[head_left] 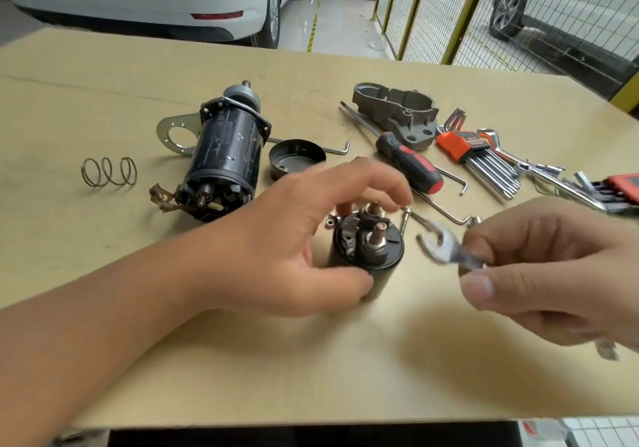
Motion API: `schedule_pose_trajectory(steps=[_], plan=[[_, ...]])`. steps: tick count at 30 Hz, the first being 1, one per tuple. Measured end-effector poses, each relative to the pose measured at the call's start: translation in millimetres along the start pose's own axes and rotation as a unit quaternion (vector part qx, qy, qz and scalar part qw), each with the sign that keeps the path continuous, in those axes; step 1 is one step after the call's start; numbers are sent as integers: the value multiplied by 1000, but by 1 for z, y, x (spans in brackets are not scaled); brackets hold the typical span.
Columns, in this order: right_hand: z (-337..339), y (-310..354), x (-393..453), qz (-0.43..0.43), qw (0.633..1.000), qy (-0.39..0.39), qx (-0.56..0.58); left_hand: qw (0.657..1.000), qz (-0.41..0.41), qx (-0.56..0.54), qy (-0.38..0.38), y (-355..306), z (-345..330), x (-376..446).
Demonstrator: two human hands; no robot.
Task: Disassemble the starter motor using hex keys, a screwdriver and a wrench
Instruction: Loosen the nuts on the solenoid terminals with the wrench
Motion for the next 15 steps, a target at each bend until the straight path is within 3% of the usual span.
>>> schedule_pose_trajectory(steps=[3,5,9,15], plan=[[1,-12,-3,46,989,-135,28,996,-71,47,-22,-5,12,2],[-5,-14,-1,83,979,-182,36,991,-103,89,-13,-9,17,6],[-19,-10,9,129,961,-204,136,968,-150,198,22,-16,17,10],[-27,-3,28,154,924,-211,280,966,-133,211,67,-18,15,13]])
Point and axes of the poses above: each hand's wrist, its own x-axis towards the middle knuckle, its own z-axis out of the back of the hand, y = z × x, the point moved 1 cm from there along x, towards the middle knuckle, and after that the axes turned 2 degrees about -x, right-handed, at the moved point
